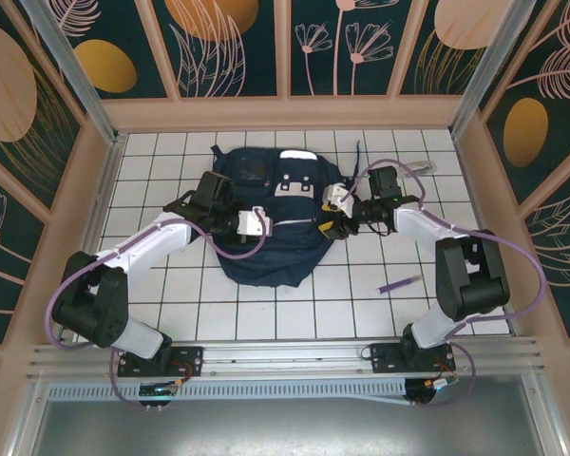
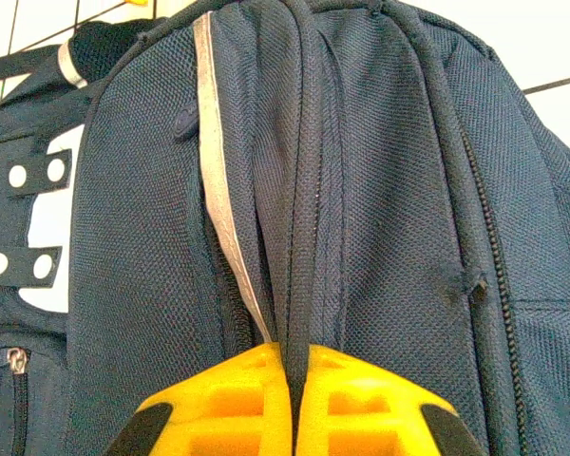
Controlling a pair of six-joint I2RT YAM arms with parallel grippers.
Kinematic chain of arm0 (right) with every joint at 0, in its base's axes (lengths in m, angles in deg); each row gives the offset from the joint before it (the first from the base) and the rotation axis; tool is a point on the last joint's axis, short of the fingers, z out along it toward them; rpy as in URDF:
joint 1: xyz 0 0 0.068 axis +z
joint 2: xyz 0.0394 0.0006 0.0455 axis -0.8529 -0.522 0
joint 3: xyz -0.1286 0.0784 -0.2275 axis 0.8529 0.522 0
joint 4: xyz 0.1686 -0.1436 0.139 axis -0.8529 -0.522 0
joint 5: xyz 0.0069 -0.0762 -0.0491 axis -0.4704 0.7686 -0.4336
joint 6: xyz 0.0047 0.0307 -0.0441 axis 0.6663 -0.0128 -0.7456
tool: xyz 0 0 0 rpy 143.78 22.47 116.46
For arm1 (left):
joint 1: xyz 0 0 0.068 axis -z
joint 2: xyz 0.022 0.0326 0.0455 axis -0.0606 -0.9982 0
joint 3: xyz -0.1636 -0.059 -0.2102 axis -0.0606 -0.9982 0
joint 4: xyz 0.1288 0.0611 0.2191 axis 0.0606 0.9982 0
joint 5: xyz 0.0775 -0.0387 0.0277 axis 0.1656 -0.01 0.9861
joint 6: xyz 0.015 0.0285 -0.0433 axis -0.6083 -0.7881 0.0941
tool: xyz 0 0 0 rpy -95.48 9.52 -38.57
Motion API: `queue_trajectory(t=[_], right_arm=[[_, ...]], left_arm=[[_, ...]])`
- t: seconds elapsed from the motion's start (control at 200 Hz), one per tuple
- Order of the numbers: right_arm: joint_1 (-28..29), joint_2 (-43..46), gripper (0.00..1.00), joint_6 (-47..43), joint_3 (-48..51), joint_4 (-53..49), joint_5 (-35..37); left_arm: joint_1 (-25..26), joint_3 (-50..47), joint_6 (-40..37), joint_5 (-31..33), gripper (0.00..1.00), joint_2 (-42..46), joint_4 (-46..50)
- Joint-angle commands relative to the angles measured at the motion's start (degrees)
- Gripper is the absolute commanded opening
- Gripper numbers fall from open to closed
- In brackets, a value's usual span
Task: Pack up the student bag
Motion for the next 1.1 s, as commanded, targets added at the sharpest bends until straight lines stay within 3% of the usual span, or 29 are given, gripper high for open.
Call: queue_trajectory(t=[0.0,0.225,0.34,0.43,0.535,0.851,0.961,1.091], right_arm=[[1.1,-2.1,0.58,-2.4,-2.4,-2.0,-2.2],[2.3,-4.0,0.47,-1.8,-2.3,-1.5,-1.8],[2.4,-2.8,0.31,-2.2,-1.3,-1.2,-2.0],[2.7,-1.5,0.12,-3.1,-0.4,-1.9,-1.8],[2.8,0.2,0.00,-4.5,-0.2,-4.6,-1.5],[4.7,5.7,0.00,-6.0,0.4,-11.3,1.8],[7.9,6.5,0.00,-4.0,0.8,-10.1,-0.3],[11.7,6.1,0.00,-1.6,0.0,-8.9,-3.3]], left_arm=[[-0.3,-0.5,-1.6,-9.5,0.00,2.7,-4.8],[-0.4,-0.9,-1.4,-10.0,0.00,2.8,-5.4],[-0.4,-1.1,-0.4,-9.9,0.00,2.8,-6.3],[-0.4,-1.2,0.9,-9.6,0.00,2.8,-7.6],[-0.5,-1.1,2.9,-7.9,0.00,2.2,-8.6],[-0.6,0.0,7.5,-5.0,0.00,0.4,-11.1],[-0.6,1.3,7.9,-4.8,0.00,-1.8,-9.5],[-0.6,-0.3,10.2,-5.8,0.00,-1.7,-14.1]])
